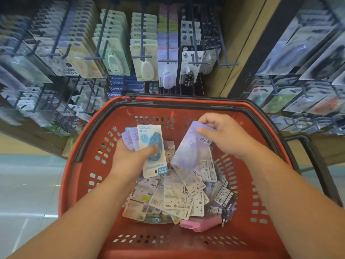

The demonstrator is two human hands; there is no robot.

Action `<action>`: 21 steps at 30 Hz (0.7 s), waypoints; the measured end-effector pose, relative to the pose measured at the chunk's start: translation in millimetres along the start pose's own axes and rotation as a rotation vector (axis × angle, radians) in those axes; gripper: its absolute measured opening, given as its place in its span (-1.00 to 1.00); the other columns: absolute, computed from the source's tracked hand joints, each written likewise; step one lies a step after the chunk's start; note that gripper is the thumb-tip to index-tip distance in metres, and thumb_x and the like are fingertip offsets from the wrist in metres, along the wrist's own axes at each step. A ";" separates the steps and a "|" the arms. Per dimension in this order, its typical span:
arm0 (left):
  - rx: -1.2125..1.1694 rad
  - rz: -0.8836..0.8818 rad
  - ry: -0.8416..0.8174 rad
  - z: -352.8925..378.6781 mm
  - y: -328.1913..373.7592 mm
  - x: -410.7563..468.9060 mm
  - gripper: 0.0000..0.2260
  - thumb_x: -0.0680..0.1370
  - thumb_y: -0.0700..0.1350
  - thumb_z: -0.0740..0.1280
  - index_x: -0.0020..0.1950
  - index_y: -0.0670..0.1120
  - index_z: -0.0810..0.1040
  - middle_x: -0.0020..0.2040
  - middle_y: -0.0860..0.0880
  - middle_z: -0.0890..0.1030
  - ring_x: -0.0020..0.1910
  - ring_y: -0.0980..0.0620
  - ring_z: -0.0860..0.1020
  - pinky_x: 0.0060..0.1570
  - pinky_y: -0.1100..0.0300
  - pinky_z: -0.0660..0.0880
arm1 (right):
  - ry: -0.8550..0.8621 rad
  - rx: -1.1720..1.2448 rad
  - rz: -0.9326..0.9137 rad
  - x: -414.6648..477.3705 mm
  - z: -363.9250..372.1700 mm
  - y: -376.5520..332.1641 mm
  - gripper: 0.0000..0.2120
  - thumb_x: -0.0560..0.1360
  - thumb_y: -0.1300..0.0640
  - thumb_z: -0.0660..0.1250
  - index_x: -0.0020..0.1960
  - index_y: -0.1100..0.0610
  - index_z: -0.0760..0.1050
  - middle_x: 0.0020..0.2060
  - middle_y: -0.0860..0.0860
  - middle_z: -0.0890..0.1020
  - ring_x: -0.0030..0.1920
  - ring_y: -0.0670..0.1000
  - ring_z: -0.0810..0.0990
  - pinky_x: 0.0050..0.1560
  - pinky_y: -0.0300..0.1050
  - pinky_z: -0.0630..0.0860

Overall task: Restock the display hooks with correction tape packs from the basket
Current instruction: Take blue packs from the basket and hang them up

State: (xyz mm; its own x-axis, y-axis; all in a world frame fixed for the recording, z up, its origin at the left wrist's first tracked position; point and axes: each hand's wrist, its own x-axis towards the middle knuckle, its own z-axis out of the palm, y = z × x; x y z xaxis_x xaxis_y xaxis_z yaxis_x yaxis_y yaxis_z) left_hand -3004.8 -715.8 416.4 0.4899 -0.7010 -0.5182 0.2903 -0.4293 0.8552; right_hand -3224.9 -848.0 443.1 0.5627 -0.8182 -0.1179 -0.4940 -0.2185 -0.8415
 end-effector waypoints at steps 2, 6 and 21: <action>0.010 0.008 -0.073 2.2 1.2 -4.7 -0.72 0.49 -0.29 0.54 0.04 0.04 0.58 -0.08 -0.01 0.76 -0.25 -0.07 0.74 -0.49 0.13 0.54 | -0.090 0.132 0.012 -5.3 -2.7 -12.3 -0.85 0.58 0.24 0.41 -0.10 0.02 0.61 -0.23 -0.12 0.69 -0.21 -0.14 0.61 -0.11 -0.23 0.53; 0.004 0.002 -0.324 5.0 4.8 -14.7 -0.63 0.36 -0.16 0.55 0.14 0.06 0.65 0.09 -0.10 0.77 -0.07 -0.09 0.76 -0.20 0.00 0.65 | -0.102 0.207 0.079 -8.2 10.8 -24.7 -0.88 0.59 0.24 0.41 -0.12 0.13 0.57 -0.35 -0.02 0.64 -0.38 -0.07 0.59 -0.40 -0.14 0.57; 0.025 -0.094 -0.097 -2.5 -0.4 0.7 -0.50 0.41 -0.26 0.60 0.30 -0.08 0.57 0.03 -0.09 0.77 -0.19 -0.05 0.77 -0.46 0.10 0.58 | 0.137 0.082 0.486 10.9 46.9 36.5 -0.70 0.64 -0.06 0.32 0.11 0.19 0.60 0.11 0.20 0.68 0.02 0.16 0.68 0.09 0.12 0.64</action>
State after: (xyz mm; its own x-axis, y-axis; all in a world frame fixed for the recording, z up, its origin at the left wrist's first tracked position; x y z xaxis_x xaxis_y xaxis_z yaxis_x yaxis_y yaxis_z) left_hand -3002.6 -714.7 415.7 0.3795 -0.7086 -0.5949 0.3100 -0.5085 0.8033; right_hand -3205.6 -840.0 386.4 0.1866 -0.8782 -0.4404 -0.6202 0.2424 -0.7461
